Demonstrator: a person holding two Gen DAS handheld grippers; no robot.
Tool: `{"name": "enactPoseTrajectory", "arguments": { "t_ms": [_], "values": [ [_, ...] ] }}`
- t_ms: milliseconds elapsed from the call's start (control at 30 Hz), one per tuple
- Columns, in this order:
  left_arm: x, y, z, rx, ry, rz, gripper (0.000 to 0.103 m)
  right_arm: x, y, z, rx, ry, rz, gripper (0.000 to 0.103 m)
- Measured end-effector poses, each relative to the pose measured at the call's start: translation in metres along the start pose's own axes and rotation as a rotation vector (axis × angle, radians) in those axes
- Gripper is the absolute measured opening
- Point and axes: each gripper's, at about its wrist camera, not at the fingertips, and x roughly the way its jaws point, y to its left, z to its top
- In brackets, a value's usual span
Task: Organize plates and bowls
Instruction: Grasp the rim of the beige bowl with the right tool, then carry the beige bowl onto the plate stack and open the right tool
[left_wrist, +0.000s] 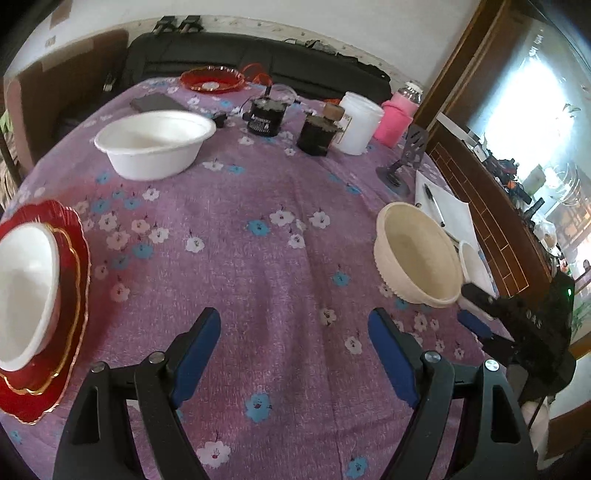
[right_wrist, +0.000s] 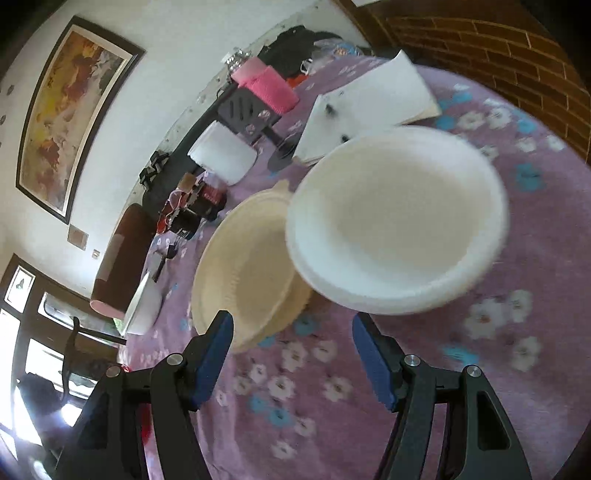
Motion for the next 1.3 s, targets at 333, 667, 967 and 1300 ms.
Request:
{"name": "enactPoseTrajectory", "arguments": {
  "t_ms": [333,667,967,1300],
  "values": [
    [0.011,0.014,0.002,-0.022,0.015,0.012,0.081,0.046,0.003,0.005,0.054,0.063,0.035,0.040],
    [0.029,0.020,0.019,-0.063,0.019,0.013,0.081,0.066,0.029,-0.013,-0.113,0.222,0.181,0.025],
    [0.058,0.022,0.017,-0.053,0.036,0.037,0.061,0.080,0.068,-0.043,-0.326,0.277,0.174,0.027],
    [0.065,0.014,0.020,-0.001,0.043,0.030,0.011,0.070,0.085,-0.060,-0.443,0.163,0.105,0.037]
  ]
}}
